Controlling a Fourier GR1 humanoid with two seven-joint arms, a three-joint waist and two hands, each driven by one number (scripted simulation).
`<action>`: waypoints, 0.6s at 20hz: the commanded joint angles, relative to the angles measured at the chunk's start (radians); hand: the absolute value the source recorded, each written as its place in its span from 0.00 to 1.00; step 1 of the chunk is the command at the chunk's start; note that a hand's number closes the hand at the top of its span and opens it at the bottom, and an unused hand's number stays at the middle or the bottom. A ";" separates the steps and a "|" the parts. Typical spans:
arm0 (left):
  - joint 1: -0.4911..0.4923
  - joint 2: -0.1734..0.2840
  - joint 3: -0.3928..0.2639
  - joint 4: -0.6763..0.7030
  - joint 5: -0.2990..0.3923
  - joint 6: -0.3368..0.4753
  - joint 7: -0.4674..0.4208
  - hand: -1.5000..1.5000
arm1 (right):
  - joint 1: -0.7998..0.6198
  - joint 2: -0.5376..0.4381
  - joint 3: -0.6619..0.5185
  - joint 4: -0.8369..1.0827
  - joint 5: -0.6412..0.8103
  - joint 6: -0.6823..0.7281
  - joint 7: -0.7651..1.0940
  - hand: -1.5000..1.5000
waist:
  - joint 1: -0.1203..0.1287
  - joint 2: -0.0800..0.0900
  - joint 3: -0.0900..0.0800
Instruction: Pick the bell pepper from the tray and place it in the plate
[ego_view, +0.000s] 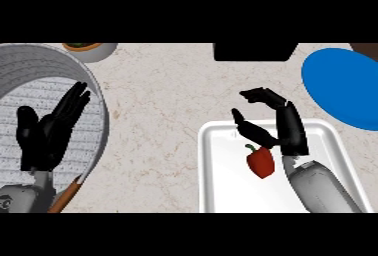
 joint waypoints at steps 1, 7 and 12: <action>0.087 -0.021 -0.029 0.072 -0.035 -0.011 -0.057 0.50 | 0.109 0.184 0.096 0.034 0.140 -0.234 -0.089 0.00 | -0.007 0.011 -0.011; 0.122 -0.006 -0.020 0.090 -0.050 -0.010 -0.097 0.50 | 0.215 0.156 0.185 0.004 0.278 -0.302 -0.167 0.00 | -0.019 0.007 -0.011; 0.145 -0.023 -0.017 0.118 -0.047 0.001 -0.145 0.50 | 0.308 0.081 0.198 -0.160 0.416 -0.366 -0.027 0.00 | -0.041 0.004 -0.013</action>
